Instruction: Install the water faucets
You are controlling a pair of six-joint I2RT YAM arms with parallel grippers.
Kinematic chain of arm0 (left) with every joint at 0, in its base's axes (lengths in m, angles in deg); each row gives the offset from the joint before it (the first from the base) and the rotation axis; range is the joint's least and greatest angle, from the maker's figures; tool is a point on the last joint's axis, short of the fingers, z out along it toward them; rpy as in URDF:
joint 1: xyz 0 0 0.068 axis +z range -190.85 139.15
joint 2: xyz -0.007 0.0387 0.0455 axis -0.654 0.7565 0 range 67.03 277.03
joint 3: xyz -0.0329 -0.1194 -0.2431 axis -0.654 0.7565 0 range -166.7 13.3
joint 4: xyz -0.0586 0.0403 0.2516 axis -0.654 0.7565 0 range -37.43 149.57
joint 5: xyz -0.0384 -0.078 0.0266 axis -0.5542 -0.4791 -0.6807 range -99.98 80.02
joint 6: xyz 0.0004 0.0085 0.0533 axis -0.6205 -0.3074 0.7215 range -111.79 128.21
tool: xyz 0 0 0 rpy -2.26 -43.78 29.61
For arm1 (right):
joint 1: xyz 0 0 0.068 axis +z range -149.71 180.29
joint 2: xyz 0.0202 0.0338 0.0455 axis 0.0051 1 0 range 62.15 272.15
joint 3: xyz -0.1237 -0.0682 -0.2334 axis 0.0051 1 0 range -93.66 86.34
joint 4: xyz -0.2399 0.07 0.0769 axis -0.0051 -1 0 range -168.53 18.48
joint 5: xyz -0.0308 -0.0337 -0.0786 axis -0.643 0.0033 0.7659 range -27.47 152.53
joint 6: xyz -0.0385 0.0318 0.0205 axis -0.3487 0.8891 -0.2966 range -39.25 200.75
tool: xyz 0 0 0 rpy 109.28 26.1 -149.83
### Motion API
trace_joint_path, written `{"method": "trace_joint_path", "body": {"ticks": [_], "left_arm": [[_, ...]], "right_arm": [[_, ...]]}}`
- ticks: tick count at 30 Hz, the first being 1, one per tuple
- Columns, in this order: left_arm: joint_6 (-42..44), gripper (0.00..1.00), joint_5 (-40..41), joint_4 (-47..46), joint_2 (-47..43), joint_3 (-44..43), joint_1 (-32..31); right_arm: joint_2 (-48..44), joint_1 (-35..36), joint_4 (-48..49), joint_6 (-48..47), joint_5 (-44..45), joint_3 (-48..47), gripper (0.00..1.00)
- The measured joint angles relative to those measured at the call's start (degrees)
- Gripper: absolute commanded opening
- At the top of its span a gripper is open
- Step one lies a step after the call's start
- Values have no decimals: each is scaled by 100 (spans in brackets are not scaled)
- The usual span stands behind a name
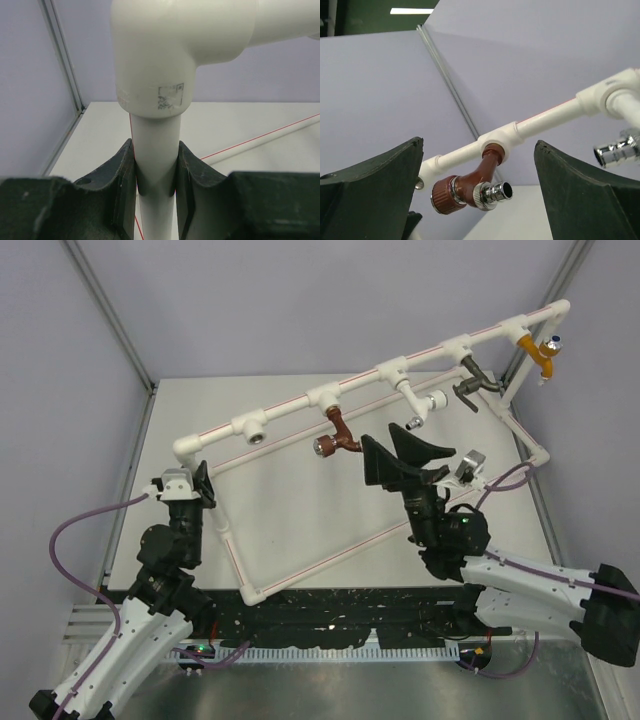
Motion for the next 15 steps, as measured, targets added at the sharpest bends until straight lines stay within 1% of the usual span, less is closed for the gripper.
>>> {"method": "trace_joint_path", "body": {"ticks": [3, 5, 7, 12, 15], "left_arm": [[0, 0, 0, 0, 2, 0, 0], [0, 0, 0, 0, 4, 0, 0], [0, 0, 0, -2, 9, 0, 0], [-2, 0, 0, -9, 17, 0, 0], [0, 0, 2, -17, 26, 0, 0]], "right_arm": [[-728, 0, -531, -1213, -363, -13, 95], [-1213, 0, -1220, -2131, -614, -111, 95], [-1550, 0, -2116, -3099, -885, -350, 95], [-1794, 0, -4476, -5045, -1473, -1279, 96], [-1746, 0, -5602, -5939, -1784, -1659, 95]]}}
